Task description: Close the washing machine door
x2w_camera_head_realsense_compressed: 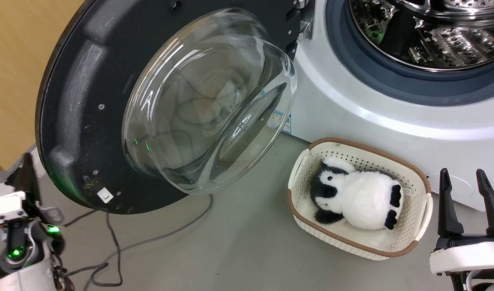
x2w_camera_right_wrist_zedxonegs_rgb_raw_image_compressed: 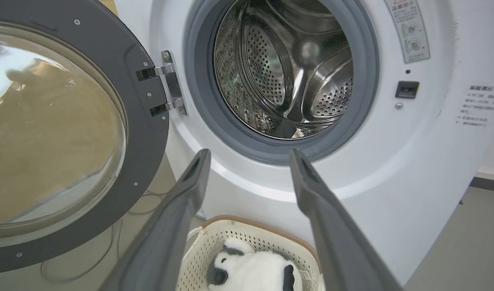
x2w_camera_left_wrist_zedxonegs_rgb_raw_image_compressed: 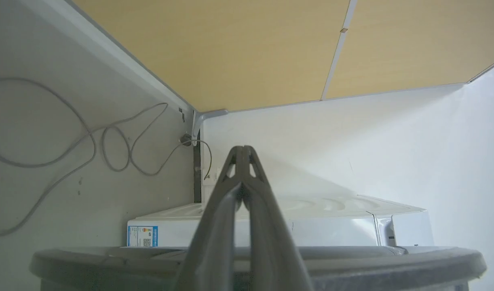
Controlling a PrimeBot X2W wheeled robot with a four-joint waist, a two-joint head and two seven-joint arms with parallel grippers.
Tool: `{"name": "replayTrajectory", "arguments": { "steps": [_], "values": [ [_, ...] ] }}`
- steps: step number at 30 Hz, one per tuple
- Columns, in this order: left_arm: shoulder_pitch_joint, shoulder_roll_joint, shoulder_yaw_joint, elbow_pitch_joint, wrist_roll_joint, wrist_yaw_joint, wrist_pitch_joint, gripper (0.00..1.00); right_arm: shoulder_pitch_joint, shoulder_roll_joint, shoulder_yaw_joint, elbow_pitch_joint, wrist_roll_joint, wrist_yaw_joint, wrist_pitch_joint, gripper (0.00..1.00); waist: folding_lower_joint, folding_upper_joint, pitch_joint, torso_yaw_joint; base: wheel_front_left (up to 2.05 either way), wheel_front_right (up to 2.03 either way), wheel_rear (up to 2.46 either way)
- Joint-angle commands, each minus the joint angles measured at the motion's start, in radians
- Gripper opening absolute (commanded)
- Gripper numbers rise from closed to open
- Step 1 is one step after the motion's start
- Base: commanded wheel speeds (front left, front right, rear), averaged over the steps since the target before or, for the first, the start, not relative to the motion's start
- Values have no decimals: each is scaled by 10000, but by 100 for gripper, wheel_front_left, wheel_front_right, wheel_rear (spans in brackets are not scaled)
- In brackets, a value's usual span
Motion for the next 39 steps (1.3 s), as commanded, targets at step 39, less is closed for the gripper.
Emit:
{"name": "replayTrajectory", "arguments": {
  "steps": [39],
  "values": [
    [4107,-428,-7469,-5471,-2677,-326,4577,0,-467,34,-543,281,786,8,-590,100,-1,0,122,317,0,0,0]
  ]
}}
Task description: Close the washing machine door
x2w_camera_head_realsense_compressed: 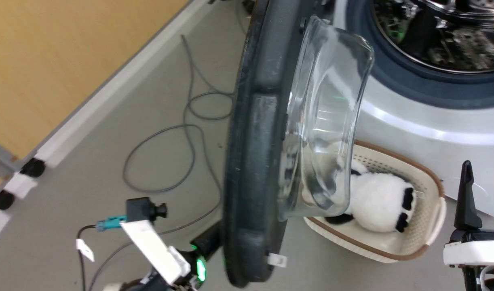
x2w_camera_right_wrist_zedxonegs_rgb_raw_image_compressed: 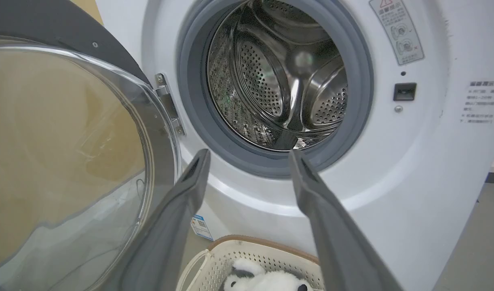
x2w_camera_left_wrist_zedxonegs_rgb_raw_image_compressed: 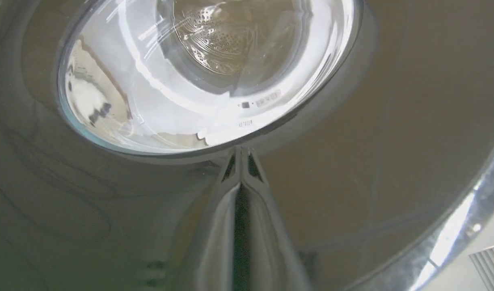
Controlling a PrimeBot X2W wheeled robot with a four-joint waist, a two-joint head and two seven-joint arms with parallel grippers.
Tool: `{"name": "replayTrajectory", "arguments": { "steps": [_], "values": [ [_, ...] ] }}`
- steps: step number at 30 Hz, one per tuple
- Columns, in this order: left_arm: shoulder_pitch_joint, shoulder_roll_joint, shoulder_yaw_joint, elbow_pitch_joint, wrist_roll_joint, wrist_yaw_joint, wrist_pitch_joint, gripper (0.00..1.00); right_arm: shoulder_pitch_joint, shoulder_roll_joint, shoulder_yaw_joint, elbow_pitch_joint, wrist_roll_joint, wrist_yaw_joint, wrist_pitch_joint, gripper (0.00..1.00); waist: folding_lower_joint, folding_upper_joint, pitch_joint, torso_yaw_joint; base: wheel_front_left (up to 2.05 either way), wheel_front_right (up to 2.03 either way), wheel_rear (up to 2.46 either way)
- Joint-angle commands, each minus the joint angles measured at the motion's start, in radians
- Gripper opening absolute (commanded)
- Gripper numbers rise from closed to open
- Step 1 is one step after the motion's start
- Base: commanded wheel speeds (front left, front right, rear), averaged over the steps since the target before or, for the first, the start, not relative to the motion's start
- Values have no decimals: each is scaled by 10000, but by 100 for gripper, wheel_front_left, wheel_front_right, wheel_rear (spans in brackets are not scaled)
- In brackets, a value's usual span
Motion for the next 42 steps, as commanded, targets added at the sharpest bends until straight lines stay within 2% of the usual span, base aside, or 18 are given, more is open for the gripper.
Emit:
{"name": "replayTrajectory", "arguments": {
  "steps": [1,9,18,27,30,34,36,38,39,40,41,42],
  "values": [
    [44,-14,-347,-89,49,-46,-86,0,-171,26,3,49,116,8,-45,100,0,0,-47,-370,0,0,0],
    [-549,-14,-1784,98,66,-46,-881,0,-351,26,28,137,277,8,-45,100,0,0,14,-1657,0,0,0],
    [-1376,-14,-2910,773,48,-46,-2275,0,-408,26,17,235,507,8,-45,100,0,0,126,-3195,0,0,0],
    [-1908,-14,-4341,1358,-276,-46,-3472,0,-353,26,101,292,688,8,-45,100,0,0,86,-3797,0,0,0],
    [-1947,-14,-4449,1548,-58,-46,-3848,0,-340,26,102,294,706,8,-45,100,0,0,53,-3819,0,0,0],
    [-2185,314,-4461,1236,771,-46,-4657,0,-313,26,103,278,716,8,-45,100,0,0,-5,-3802,0,0,0],
    [-2329,624,-4469,1012,1451,-46,-5579,0,-299,26,89,278,716,8,-45,100,0,0,-38,-3790,0,0,0],
    [-2601,1198,-4697,1059,2689,-46,-6824,0,-279,26,63,269,705,8,-45,100,0,0,-83,-3758,0,0,0],
    [-2601,1198,-4697,1059,2689,-46,-6824,0,-279,26,63,269,705,8,-45,100,0,0,-83,-3758,0,0,0],
    [-2889,1695,-4983,1398,3899,-46,-8219,0,-241,26,42,260,655,8,-45,100,0,0,-143,-3718,0,0,0],
    [-2889,1695,-4983,1398,3899,-46,-8219,0,-241,26,42,260,655,8,-45,100,0,0,-143,-3718,0,0,0],
    [-3015,1864,-4922,1705,4487,-46,-8756,0,-222,26,31,259,639,8,-45,100,0,0,-175,-3695,0,0,0]
  ]
}}
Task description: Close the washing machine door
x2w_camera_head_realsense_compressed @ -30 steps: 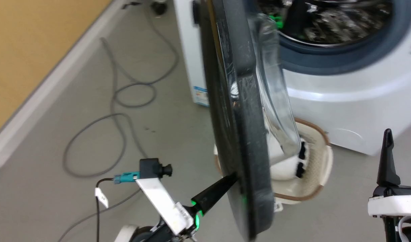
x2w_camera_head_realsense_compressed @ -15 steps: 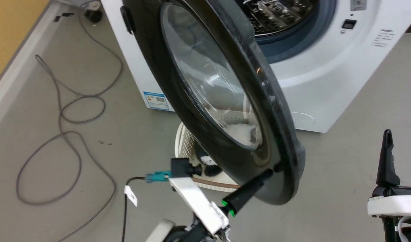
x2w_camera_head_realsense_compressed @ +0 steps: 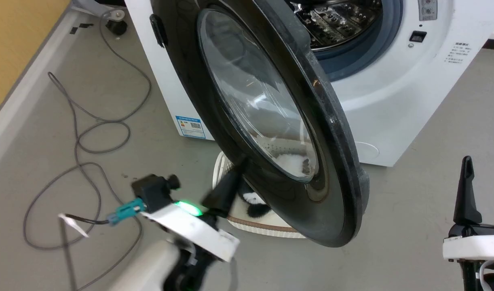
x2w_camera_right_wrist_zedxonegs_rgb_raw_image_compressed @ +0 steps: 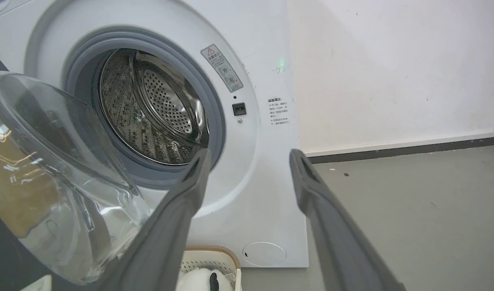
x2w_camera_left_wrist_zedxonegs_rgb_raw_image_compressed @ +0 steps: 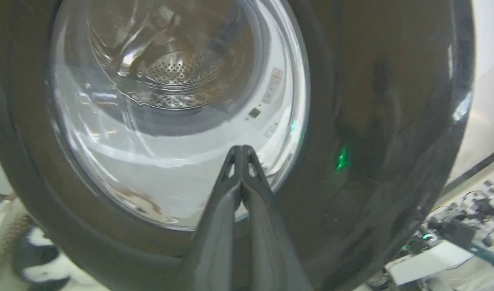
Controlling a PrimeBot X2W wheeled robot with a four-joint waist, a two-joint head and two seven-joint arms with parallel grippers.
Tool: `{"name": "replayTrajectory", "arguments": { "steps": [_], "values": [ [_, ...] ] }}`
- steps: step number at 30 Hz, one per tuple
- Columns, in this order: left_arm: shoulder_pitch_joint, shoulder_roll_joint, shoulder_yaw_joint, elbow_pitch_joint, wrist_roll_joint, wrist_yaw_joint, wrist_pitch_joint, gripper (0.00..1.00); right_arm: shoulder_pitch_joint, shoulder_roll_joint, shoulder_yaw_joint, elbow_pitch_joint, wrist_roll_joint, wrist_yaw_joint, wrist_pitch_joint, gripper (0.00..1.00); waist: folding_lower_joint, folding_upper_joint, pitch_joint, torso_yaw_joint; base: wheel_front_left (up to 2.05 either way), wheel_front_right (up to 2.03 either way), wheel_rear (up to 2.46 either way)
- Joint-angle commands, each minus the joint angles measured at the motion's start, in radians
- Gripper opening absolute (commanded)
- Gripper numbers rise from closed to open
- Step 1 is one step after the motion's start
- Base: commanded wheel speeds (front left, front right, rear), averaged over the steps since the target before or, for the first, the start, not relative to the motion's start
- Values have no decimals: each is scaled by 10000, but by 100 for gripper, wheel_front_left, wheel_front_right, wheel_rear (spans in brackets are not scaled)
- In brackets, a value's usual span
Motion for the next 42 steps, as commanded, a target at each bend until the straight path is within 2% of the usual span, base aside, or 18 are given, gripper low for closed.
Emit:
{"name": "replayTrajectory", "arguments": {
  "steps": [1,2,4,6,8,11,13,15,16,17,27,28,29,36,42],
  "values": [
    [-255,167,101,304,660,-44,-268,0,75,20,-25,-20,9,8,-44,100,0,0,-66,50,0,0,0],
    [-365,256,354,540,1344,-31,-374,0,96,20,-39,-28,-3,8,-44,100,0,0,-100,79,0,0,0],
    [-417,-24,1727,533,2770,264,-410,0,133,20,-71,-69,-17,8,-44,100,0,0,-145,146,0,0,0],
    [-257,-367,3195,143,4596,974,-415,0,150,20,-78,-120,-40,8,-44,100,0,0,-162,192,0,0,0],
    [-21,-631,4213,-339,6376,1750,-417,0,166,20,-63,-167,-79,8,-44,100,0,0,-177,232,0,0,0],
    [470,-868,5055,-877,8372,2595,-418,0,198,20,-15,-208,-145,8,-44,100,0,0,-221,294,0,0,0],
    [904,-855,5290,-910,9279,2922,-419,0,236,20,73,-222,-225,8,-44,100,0,0,-279,322,0,0,0],
    [1282,-967,5498,-945,9656,3083,-419,0,290,20,115,-240,-275,8,-44,100,0,0,-357,347,0,0,0],
    [1485,-991,5529,-902,9799,3081,-419,78,321,20,120,-249,-281,8,-44,100,0,0,-394,362,0,0,0],
    [1665,-1054,5577,-903,9854,3060,-420,100,352,20,120,-259,-289,8,-44,100,0,0,-428,383,0,0,0],
    [2619,-1419,5867,-355,10293,2865,-420,100,568,20,303,-100,-388,8,-44,100,0,0,-708,682,0,0,0],
    [2611,-1433,5891,-377,10379,2867,-420,100,552,20,292,-124,-388,8,-44,23,0,0,-712,704,0,0,0],
    [2603,-1450,5891,-410,10462,2869,-420,100,541,20,313,-141,-393,8,-44,0,0,0,-723,723,0,0,0],
    [2549,-1549,5970,-529,10677,2843,-421,100,-233,20,45,-1149,-298,8,-44,0,0,0,-732,726,0,0,0],
    [2569,-1556,5944,-582,10916,2872,-421,100,-1463,20,505,-3200,233,8,-44,0,0,0,-724,725,0,0,0]
  ]
}}
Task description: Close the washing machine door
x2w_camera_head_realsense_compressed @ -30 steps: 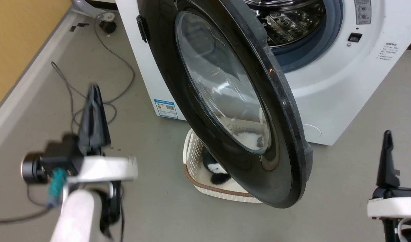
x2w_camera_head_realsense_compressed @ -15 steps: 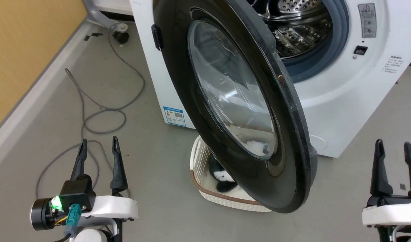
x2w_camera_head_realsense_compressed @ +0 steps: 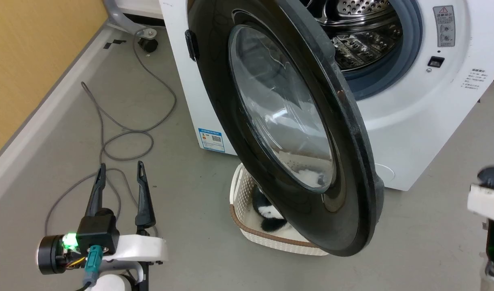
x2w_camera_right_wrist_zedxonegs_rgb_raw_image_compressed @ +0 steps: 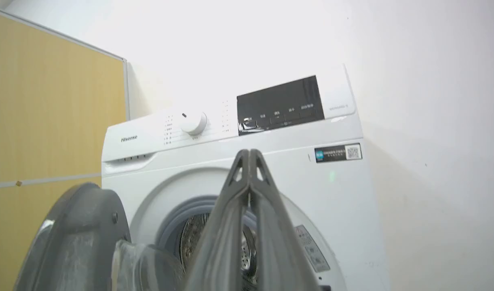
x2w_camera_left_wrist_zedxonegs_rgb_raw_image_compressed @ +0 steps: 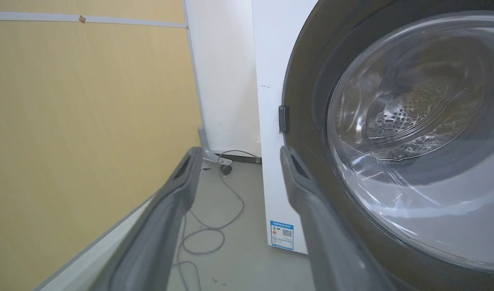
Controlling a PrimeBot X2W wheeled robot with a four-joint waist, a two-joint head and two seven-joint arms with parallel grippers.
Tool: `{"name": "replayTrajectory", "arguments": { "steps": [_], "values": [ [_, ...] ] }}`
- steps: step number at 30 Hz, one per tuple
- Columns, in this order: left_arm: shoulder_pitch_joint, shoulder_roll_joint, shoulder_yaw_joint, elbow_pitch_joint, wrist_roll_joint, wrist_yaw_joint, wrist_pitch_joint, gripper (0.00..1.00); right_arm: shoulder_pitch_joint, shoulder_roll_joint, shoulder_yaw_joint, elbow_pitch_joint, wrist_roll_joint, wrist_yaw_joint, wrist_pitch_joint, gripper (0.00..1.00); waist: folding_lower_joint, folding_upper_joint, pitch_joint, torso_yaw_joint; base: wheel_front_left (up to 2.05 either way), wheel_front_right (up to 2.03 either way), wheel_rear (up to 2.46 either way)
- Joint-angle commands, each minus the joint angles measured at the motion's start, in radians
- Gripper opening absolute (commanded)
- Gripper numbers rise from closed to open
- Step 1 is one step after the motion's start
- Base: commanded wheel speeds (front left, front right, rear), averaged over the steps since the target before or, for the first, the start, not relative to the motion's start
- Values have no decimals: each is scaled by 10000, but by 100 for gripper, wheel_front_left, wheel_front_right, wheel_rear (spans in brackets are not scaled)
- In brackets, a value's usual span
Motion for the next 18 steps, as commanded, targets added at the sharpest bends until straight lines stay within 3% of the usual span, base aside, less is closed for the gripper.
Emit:
{"name": "replayTrajectory", "arguments": {
  "steps": [1,9,18],
  "values": [
    [37,-5,5,-44,38,26,-43,100,-400,9,326,-667,160,8,-42,0,0,0,1,7,0,0,0],
    [104,-25,-29,-130,132,55,-43,100,-1008,-69,2863,-2762,1294,8,-42,0,0,0,-75,56,0,0,0],
    [230,-54,-63,-165,117,69,-43,100,-557,-1891,6301,-2503,1864,8,-42,0,0,0,-160,28,0,0,0]
  ]
}}
